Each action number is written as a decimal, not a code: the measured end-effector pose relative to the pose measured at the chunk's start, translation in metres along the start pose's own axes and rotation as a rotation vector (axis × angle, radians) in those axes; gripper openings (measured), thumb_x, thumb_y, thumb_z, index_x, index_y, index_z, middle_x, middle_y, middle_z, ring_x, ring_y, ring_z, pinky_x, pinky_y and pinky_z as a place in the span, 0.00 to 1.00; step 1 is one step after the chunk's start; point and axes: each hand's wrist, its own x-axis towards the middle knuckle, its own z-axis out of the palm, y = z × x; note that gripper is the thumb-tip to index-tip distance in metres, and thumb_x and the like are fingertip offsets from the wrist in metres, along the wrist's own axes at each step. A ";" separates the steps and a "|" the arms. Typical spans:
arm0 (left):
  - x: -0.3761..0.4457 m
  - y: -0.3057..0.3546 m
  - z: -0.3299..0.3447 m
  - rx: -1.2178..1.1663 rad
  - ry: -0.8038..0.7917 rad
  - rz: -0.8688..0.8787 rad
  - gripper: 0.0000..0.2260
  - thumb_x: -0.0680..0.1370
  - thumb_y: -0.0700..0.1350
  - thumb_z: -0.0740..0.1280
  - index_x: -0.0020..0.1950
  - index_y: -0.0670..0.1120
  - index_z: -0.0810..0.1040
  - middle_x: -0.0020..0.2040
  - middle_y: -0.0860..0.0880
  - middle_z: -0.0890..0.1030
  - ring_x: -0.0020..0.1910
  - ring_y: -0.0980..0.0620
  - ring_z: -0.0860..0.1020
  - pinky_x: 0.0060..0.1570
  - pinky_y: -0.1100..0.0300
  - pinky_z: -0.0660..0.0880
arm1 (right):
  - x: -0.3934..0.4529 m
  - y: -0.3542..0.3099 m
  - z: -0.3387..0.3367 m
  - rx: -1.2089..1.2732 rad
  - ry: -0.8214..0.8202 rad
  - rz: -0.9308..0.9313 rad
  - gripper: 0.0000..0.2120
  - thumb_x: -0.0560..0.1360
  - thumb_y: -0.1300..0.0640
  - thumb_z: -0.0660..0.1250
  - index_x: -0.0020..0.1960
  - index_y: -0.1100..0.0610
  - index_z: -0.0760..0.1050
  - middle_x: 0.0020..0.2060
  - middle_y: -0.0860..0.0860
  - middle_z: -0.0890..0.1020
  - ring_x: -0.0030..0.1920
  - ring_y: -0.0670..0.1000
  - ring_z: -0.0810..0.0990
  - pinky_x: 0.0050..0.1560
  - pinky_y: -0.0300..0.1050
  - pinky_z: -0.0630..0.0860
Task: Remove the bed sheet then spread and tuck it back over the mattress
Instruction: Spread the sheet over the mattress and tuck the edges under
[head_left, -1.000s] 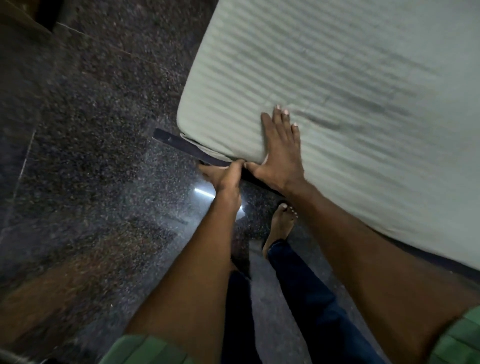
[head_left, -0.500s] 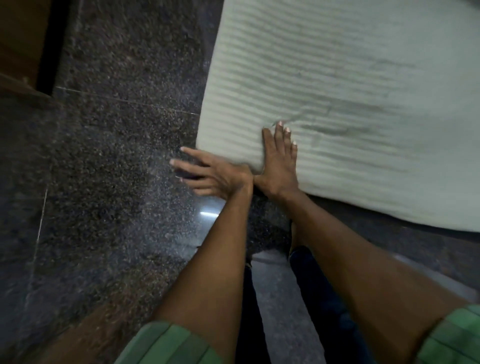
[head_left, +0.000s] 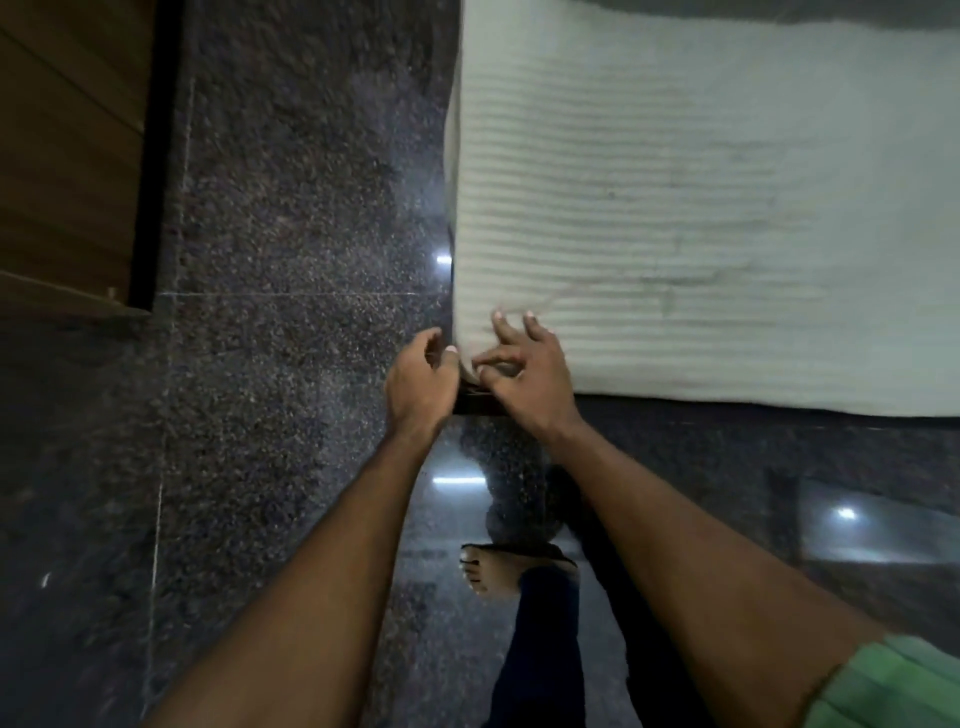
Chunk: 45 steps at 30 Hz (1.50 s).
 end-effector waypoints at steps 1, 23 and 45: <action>0.006 0.007 -0.003 0.008 0.005 0.057 0.18 0.77 0.49 0.67 0.67 0.50 0.79 0.62 0.48 0.83 0.60 0.47 0.81 0.64 0.50 0.76 | 0.007 -0.004 -0.003 0.092 0.096 0.035 0.09 0.72 0.52 0.74 0.51 0.50 0.88 0.61 0.48 0.85 0.69 0.51 0.76 0.72 0.50 0.70; 0.228 0.126 -0.016 0.267 -0.068 0.803 0.15 0.76 0.39 0.63 0.61 0.47 0.81 0.58 0.48 0.79 0.57 0.48 0.78 0.59 0.52 0.75 | 0.199 -0.065 0.022 -0.152 0.613 0.101 0.20 0.70 0.54 0.68 0.62 0.55 0.78 0.64 0.54 0.79 0.65 0.58 0.75 0.64 0.56 0.72; 0.379 0.153 -0.035 -0.191 -0.801 -0.432 0.10 0.83 0.47 0.58 0.48 0.51 0.77 0.42 0.52 0.81 0.38 0.55 0.78 0.30 0.64 0.73 | 0.271 -0.165 0.161 0.072 0.792 0.716 0.20 0.70 0.61 0.66 0.61 0.54 0.77 0.57 0.51 0.76 0.58 0.55 0.75 0.60 0.50 0.71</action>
